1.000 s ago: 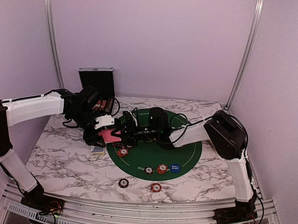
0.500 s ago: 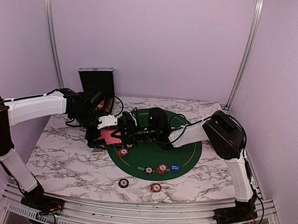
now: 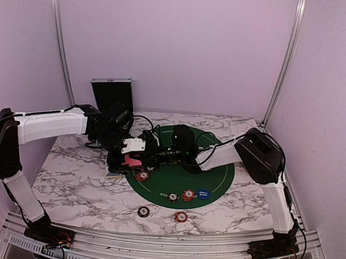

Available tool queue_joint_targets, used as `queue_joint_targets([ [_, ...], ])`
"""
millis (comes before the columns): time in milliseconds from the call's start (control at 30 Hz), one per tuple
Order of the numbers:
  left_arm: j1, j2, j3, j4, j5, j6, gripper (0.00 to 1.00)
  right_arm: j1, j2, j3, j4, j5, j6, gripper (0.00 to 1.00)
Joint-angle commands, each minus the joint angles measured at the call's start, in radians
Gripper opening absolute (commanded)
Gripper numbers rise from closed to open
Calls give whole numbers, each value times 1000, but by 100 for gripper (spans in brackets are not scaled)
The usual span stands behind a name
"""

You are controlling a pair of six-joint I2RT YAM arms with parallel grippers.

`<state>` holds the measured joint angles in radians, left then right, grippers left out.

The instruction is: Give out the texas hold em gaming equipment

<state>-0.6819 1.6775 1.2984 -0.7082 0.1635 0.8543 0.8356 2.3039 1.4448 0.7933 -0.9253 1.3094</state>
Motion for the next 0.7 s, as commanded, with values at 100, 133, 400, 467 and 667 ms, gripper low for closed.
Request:
queue_joint_targets([
  [100,-4,40,57,40,-47,-4,88,-3,11,6,110,0,50,7],
  [133,-6,42,60,41,-48,-4,85,-5,12,2,121,1,60,7],
  [400,-9,63,85,38,-55,3,61,-7,25,-6,184,-5,102,9],
  [467,-12,64,87,38,-58,8,54,-8,25,-8,186,-4,102,11],
  [667,-26,70,107,30,-71,15,41,-8,35,3,174,-4,96,25],
])
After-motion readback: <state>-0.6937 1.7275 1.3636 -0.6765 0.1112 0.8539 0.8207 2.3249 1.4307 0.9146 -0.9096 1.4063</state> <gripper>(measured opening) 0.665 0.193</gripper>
